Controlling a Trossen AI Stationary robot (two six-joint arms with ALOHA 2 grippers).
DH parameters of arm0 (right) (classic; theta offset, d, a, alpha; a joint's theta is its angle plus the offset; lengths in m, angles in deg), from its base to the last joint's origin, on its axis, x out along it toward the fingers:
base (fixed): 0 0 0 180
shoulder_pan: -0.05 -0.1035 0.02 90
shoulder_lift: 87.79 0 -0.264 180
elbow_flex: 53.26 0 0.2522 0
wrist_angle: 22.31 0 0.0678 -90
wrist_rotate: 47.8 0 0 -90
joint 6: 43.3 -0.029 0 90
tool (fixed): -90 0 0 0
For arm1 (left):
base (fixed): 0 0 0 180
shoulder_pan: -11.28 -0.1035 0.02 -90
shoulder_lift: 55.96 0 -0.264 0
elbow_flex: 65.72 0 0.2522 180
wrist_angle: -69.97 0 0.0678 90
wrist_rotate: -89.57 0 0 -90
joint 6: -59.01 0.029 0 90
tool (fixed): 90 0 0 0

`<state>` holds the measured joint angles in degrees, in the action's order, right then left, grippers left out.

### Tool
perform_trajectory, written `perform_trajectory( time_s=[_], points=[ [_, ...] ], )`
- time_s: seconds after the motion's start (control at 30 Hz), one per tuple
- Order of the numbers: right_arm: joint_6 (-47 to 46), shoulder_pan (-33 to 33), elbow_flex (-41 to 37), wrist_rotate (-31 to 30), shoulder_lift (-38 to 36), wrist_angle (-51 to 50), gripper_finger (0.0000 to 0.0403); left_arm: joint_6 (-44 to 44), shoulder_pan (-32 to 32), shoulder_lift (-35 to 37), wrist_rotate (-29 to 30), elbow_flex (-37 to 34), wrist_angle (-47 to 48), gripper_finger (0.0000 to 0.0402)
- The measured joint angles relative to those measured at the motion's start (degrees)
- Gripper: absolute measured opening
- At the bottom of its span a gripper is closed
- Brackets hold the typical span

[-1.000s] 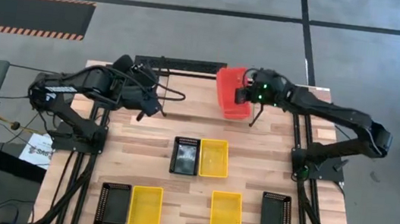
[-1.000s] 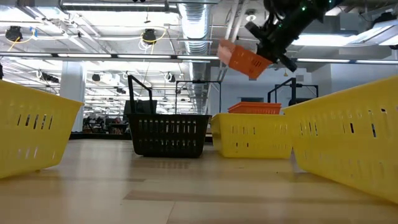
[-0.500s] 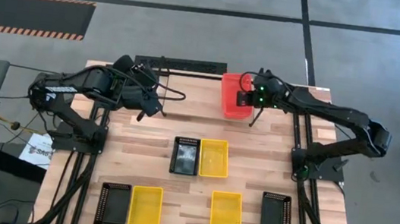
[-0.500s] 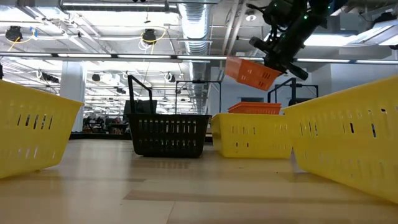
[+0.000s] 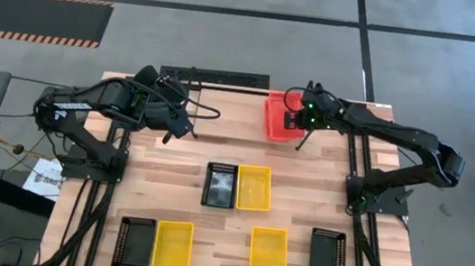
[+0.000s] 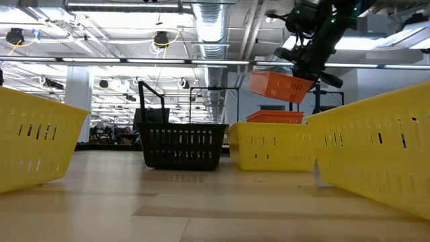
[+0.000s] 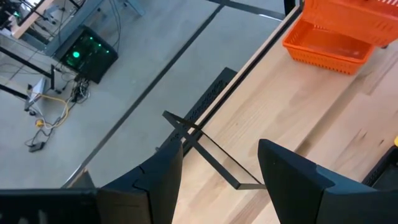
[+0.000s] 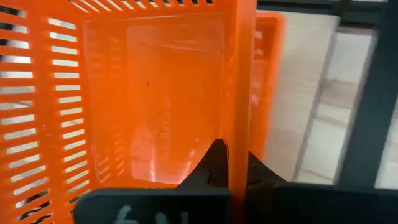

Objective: Stack baskets on shelf by color
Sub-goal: Stack the orange bin on top of the other stacked orange bins on the shelf

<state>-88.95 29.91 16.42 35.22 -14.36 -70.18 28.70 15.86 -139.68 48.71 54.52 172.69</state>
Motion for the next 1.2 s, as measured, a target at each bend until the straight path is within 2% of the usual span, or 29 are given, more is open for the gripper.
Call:
perform_trajectory(
  time_s=[0.87, 1.2],
  points=[
    [5.79, 4.05, 0.09, 2.54, 0.18, 0.94, 0.0000, -1.05, 0.00, 0.00, 0.30, 0.02, -0.02, 0.0201],
    [8.49, 4.05, 0.51, 5.92, 8.19, 7.16, 0.0001, -2.44, -0.02, -0.01, 0.64, 0.02, -0.01, 0.0201]
  ],
)
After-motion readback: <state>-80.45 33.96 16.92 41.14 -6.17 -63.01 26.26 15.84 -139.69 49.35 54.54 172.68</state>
